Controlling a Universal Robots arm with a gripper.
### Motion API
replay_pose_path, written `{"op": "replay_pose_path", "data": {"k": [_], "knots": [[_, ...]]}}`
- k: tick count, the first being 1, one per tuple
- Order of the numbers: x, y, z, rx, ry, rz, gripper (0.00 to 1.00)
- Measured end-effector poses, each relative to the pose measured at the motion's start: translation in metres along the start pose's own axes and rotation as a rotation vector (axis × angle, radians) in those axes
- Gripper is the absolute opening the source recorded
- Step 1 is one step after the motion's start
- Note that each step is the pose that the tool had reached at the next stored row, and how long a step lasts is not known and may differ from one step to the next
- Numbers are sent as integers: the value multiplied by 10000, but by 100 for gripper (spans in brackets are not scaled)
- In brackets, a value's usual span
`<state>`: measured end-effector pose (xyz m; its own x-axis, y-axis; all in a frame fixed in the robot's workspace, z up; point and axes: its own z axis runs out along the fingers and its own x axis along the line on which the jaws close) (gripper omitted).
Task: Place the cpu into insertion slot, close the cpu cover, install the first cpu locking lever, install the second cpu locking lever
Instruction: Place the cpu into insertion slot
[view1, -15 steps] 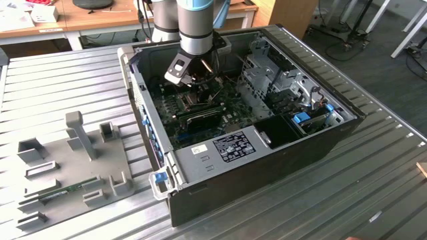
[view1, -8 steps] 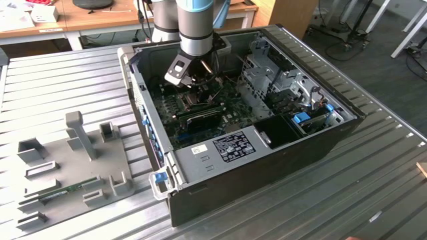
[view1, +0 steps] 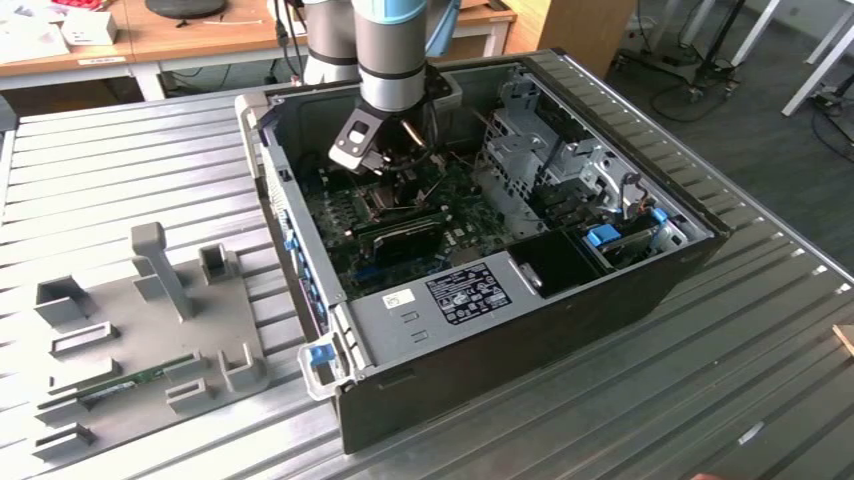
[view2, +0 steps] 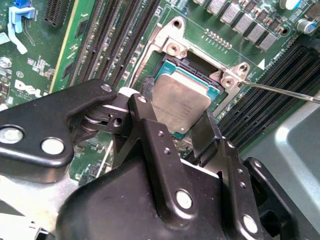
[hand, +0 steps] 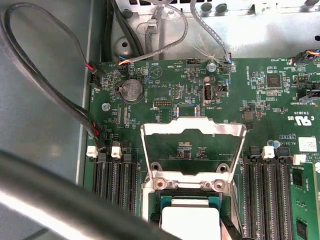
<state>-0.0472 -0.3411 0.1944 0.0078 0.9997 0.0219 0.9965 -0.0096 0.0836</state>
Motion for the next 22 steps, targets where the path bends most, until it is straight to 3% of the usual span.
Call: {"op": "replay_pose_path", "data": {"k": [22], "knots": [[4,-5,4,-3,-14,174,54]]}}
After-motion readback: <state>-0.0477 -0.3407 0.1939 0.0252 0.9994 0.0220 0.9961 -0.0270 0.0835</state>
